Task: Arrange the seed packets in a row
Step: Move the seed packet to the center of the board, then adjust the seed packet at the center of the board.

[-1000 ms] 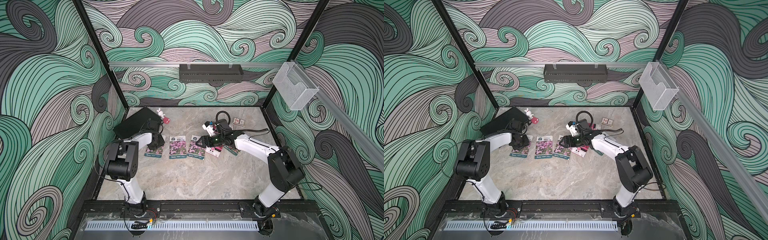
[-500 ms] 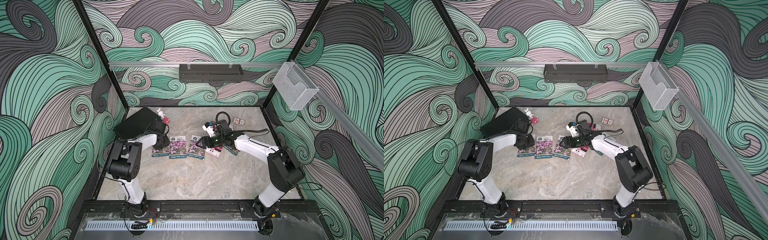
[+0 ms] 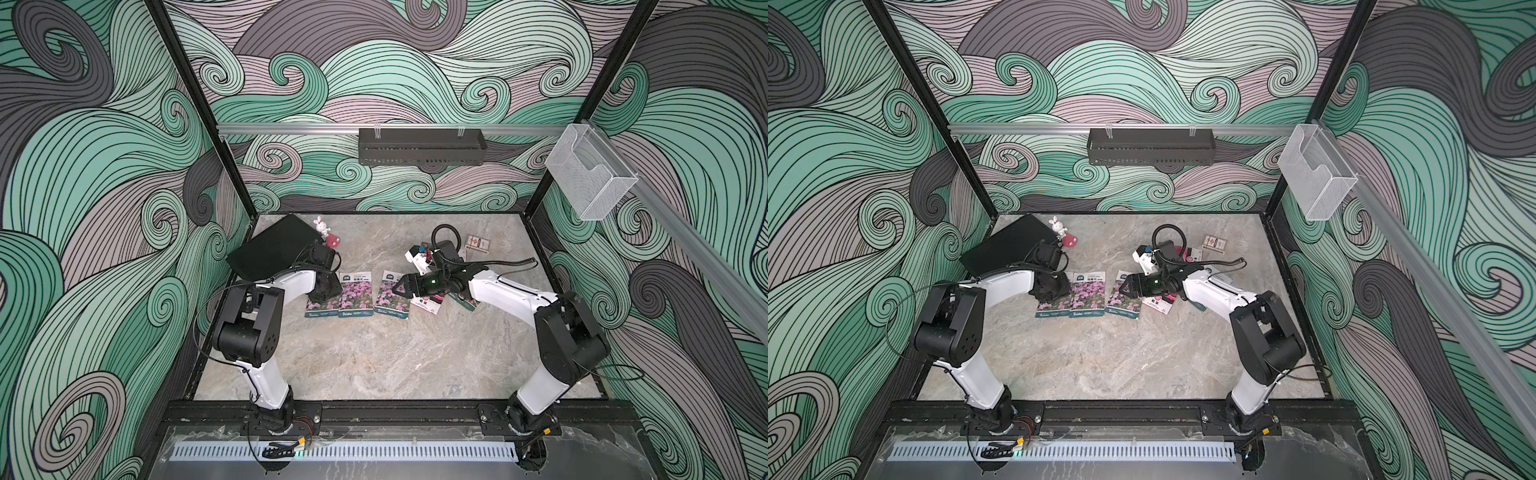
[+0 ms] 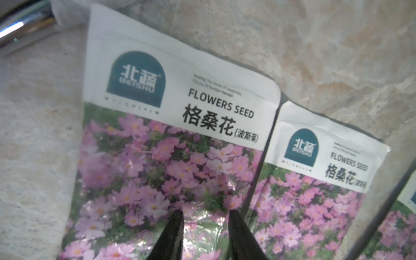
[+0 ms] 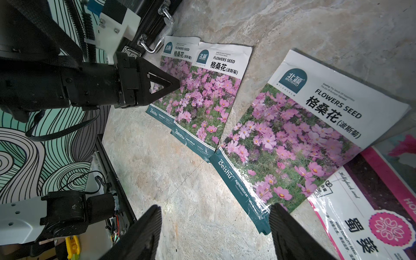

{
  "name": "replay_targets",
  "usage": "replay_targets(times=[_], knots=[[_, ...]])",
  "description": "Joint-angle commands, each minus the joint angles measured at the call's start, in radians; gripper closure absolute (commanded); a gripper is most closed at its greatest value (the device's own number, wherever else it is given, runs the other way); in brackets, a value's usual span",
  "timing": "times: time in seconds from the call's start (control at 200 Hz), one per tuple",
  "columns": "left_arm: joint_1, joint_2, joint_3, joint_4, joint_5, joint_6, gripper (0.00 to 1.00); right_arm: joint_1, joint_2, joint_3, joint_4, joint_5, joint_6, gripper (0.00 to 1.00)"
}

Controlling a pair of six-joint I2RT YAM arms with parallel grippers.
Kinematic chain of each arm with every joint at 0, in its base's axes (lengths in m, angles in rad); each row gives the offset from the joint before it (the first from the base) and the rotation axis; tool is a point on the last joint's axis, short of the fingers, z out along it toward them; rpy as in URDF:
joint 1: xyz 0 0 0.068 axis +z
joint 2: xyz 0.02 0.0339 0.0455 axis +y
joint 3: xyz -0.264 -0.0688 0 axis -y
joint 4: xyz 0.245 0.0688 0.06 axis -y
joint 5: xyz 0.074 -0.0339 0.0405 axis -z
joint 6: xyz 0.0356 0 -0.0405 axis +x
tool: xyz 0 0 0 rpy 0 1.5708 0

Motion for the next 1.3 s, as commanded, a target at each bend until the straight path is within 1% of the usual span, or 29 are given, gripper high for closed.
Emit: replay_targets(times=[0.0, 0.17, 0.37, 0.59, 0.67, 0.745, 0.85, 1.071, 1.296], knots=[[-0.005, -0.025, -0.01, -0.076, -0.02, 0.013, 0.65, -0.002, -0.006, 0.0, 0.001, -0.009, -0.011, 0.23], [-0.004, -0.052, -0.012, -0.083, -0.019, 0.017, 0.65, -0.002, -0.003, 0.002, 0.0, -0.011, -0.012, 0.23], [-0.004, -0.086, 0.02, -0.109, -0.02, 0.02, 0.65, -0.002, -0.009, 0.003, 0.0, -0.01, -0.011, 0.23], [-0.004, -0.151, 0.124, -0.179, -0.038, 0.05, 0.64, -0.002, -0.008, 0.015, -0.001, -0.014, -0.005, 0.23], [-0.001, -0.156, 0.166, -0.201, -0.044, 0.065, 0.64, -0.002, -0.006, 0.022, 0.002, -0.018, 0.0, 0.23], [-0.002, -0.142, 0.19, -0.204, -0.046, 0.08, 0.63, -0.002, 0.005, 0.03, 0.009, -0.028, 0.01, 0.23], [-0.001, -0.089, 0.218, -0.211, -0.041, 0.084, 0.63, -0.002, 0.028, 0.052, 0.013, -0.04, 0.025, 0.23], [-0.001, -0.011, 0.209, -0.168, -0.029, 0.079, 0.63, -0.002, 0.077, 0.099, 0.009, -0.049, 0.034, 0.23], [-0.002, 0.044, 0.183, -0.133, -0.037, 0.085, 0.63, -0.003, 0.091, 0.103, 0.01, -0.053, 0.032, 0.22]])
